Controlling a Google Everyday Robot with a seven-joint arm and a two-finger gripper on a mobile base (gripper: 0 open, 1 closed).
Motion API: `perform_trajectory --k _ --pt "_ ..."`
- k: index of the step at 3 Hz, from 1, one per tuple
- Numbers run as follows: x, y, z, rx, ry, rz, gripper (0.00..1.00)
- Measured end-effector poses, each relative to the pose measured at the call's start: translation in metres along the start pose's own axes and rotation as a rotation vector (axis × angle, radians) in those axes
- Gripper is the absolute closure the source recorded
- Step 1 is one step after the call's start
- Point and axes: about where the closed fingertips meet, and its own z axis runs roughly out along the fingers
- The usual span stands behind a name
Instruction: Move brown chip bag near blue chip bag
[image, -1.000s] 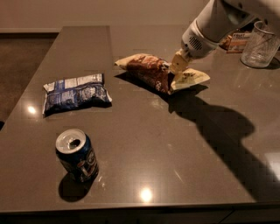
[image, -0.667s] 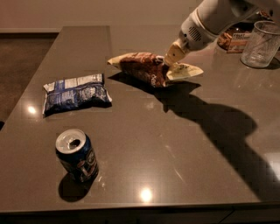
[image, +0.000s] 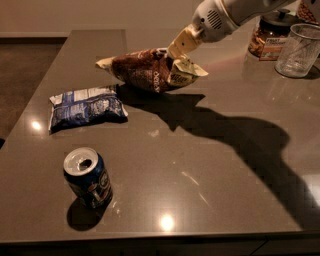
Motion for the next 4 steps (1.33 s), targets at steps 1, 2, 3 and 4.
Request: perform_trajectory --k 1,2,3,4 --pt "-0.019 0.024 0.006 -0.038 -0.025 -0.043 0.84" --pt "-0.026 0.043 0.011 -0.062 -0.026 -0.076 0.61" --pt "-0.027 0.046 0.014 -0.069 -0.024 -0.081 0.28" --pt "-0.027 0.047 0.016 -0.071 -0.023 -0.082 0.06"
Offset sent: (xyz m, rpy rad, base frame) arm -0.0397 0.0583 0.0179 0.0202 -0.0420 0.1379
